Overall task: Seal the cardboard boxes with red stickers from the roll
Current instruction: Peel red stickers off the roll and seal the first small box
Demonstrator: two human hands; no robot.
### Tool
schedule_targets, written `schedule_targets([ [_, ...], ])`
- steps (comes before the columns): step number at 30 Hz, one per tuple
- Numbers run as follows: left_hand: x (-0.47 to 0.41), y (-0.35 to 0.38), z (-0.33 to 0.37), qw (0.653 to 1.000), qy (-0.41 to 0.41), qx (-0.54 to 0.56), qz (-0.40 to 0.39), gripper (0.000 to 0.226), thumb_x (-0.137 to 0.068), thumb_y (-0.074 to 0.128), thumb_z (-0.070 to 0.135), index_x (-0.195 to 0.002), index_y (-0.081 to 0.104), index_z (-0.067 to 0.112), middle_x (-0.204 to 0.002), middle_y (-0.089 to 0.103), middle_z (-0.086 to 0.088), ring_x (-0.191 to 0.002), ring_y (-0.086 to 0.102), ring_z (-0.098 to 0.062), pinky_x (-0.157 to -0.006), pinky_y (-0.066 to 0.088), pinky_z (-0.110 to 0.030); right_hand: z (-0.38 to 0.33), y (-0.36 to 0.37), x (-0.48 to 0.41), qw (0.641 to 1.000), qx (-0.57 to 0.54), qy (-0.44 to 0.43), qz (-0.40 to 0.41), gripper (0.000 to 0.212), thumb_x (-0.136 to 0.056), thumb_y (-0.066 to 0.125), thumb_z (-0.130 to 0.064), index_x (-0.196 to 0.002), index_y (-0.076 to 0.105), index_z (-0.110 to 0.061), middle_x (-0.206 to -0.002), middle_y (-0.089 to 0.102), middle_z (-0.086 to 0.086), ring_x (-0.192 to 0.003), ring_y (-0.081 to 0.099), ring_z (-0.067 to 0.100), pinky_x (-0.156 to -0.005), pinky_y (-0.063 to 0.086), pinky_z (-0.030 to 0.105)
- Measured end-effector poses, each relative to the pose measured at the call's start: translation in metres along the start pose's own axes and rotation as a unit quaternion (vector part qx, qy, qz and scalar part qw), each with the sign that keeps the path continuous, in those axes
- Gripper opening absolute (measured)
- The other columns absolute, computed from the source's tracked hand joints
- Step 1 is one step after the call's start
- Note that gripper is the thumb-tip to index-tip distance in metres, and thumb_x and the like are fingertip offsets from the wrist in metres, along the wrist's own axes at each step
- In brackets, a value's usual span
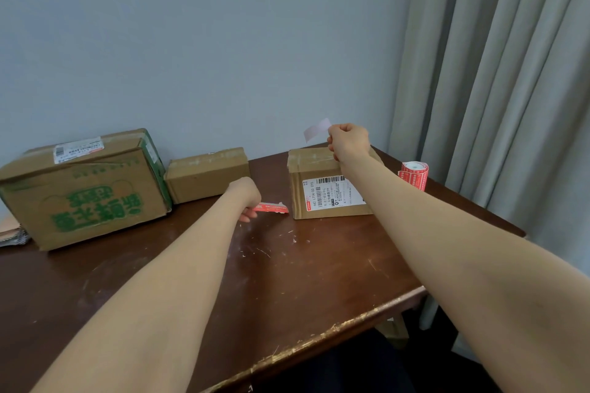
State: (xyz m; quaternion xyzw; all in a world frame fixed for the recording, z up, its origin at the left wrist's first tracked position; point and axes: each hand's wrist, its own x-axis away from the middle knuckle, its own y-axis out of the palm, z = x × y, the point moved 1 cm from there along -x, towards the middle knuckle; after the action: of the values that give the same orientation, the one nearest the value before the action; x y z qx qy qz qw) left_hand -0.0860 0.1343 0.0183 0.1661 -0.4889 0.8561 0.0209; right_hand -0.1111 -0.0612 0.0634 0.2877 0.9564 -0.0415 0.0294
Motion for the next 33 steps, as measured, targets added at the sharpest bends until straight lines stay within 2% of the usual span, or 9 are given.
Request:
schedule_targets([
  [3, -0.003, -0.001, 0.0, 0.999, 0.002, -0.047, 0.009, 0.029, -0.093, 0.048, 0.002, -0.121, 0.049, -0.007, -0.075, 0.064, -0.016, -0.069, 0.065, -0.023, -0.077, 0.059, -0.037, 0.001, 0.001, -0.003, 1.0, 0.008, -0.001, -0.005, 0.012, -0.094, 0.05, -0.016, -0.088, 0.061, -0.018, -0.072, 0.059, -0.006, -0.071, 0.054, 0.012, -0.067, 0.047, 0.027],
  [6, -0.002, -0.014, 0.013, 0.986, 0.083, -0.083, 0.119, 0.021, -0.087, 0.057, 0.006, -0.106, 0.061, -0.002, -0.083, 0.065, -0.014, -0.072, 0.066, -0.026, -0.065, 0.056, -0.032, 0.0, 0.002, -0.005, 1.0, 0.018, -0.006, -0.011, 0.014, -0.092, 0.051, -0.016, -0.082, 0.06, -0.02, -0.071, 0.059, -0.006, -0.074, 0.056, 0.014, -0.068, 0.047, 0.029],
  [9, 0.004, -0.032, 0.044, 0.967, 0.16, 0.015, 0.198, 0.014, -0.089, 0.063, 0.015, -0.098, 0.067, 0.005, -0.094, 0.068, -0.012, -0.087, 0.067, -0.026, -0.077, 0.053, -0.034, -0.004, 0.0, -0.007, 1.0, 0.018, -0.012, -0.013, 0.019, -0.09, 0.052, -0.016, -0.073, 0.057, -0.023, -0.071, 0.06, -0.006, -0.076, 0.057, 0.016, -0.068, 0.046, 0.03],
  [11, 0.012, -0.038, 0.071, 0.954, 0.196, 0.129, 0.185, 0.014, -0.09, 0.063, 0.016, -0.093, 0.068, 0.004, -0.086, 0.07, -0.011, -0.077, 0.068, -0.022, -0.081, 0.056, -0.034, -0.007, -0.005, -0.009, 1.0, 0.02, -0.02, -0.01, 0.019, -0.089, 0.052, -0.015, -0.072, 0.057, -0.022, -0.071, 0.059, -0.006, -0.076, 0.057, 0.017, -0.067, 0.046, 0.031],
  [14, 0.03, -0.036, 0.103, 0.928, 0.235, 0.246, 0.151, 0.017, -0.093, 0.057, 0.012, -0.09, 0.069, 0.001, -0.074, 0.066, -0.009, -0.057, 0.061, -0.014, -0.06, 0.056, -0.025, -0.011, -0.013, -0.01, 0.999, 0.029, -0.039, -0.004, 0.016, -0.091, 0.051, -0.016, -0.077, 0.06, -0.017, -0.07, 0.059, -0.004, -0.071, 0.056, 0.017, -0.067, 0.047, 0.032],
  [19, 0.046, -0.026, 0.131, 0.904, 0.237, 0.345, 0.086, 0.013, -0.086, 0.067, 0.011, -0.073, 0.064, 0.008, -0.068, 0.064, -0.005, -0.056, 0.059, -0.012, -0.058, 0.055, -0.023, -0.019, -0.029, -0.011, 0.995, 0.06, -0.074, 0.034, 0.015, -0.09, 0.049, -0.018, -0.091, 0.064, -0.019, -0.074, 0.06, -0.005, -0.068, 0.055, 0.017, -0.063, 0.044, 0.027],
  [24, 0.056, -0.022, 0.146, 0.897, 0.209, 0.389, 0.032, 0.016, -0.085, 0.066, 0.008, -0.07, 0.061, 0.007, -0.067, 0.061, -0.006, -0.052, 0.049, -0.015, -0.049, 0.048, -0.022, -0.024, -0.041, -0.011, 0.985, 0.129, -0.095, 0.071, 0.02, -0.092, 0.047, -0.022, -0.098, 0.065, -0.023, -0.09, 0.065, -0.003, -0.08, 0.058, 0.019, -0.064, 0.04, 0.026],
  [29, 0.061, -0.017, 0.155, 0.896, 0.193, 0.4, 0.009, 0.01, -0.078, 0.067, 0.003, -0.069, 0.063, 0.004, -0.07, 0.061, -0.009, -0.053, 0.049, -0.017, -0.052, 0.048, -0.025, -0.026, -0.041, -0.011, 0.965, 0.204, -0.131, 0.098, 0.016, -0.092, 0.049, -0.025, -0.094, 0.065, -0.023, -0.095, 0.068, -0.001, -0.083, 0.061, 0.023, -0.071, 0.048, 0.03],
  [33, 0.062, -0.015, 0.156, 0.89, 0.193, 0.414, -0.012, 0.004, -0.081, 0.068, 0.006, -0.078, 0.066, 0.003, -0.071, 0.062, -0.007, -0.055, 0.051, -0.014, -0.053, 0.048, -0.024, -0.025, -0.039, -0.008, 0.949, 0.255, -0.163, 0.083, 0.014, -0.092, 0.052, -0.026, -0.093, 0.066, -0.023, -0.094, 0.067, -0.001, -0.082, 0.06, 0.023, -0.069, 0.045, 0.029],
])
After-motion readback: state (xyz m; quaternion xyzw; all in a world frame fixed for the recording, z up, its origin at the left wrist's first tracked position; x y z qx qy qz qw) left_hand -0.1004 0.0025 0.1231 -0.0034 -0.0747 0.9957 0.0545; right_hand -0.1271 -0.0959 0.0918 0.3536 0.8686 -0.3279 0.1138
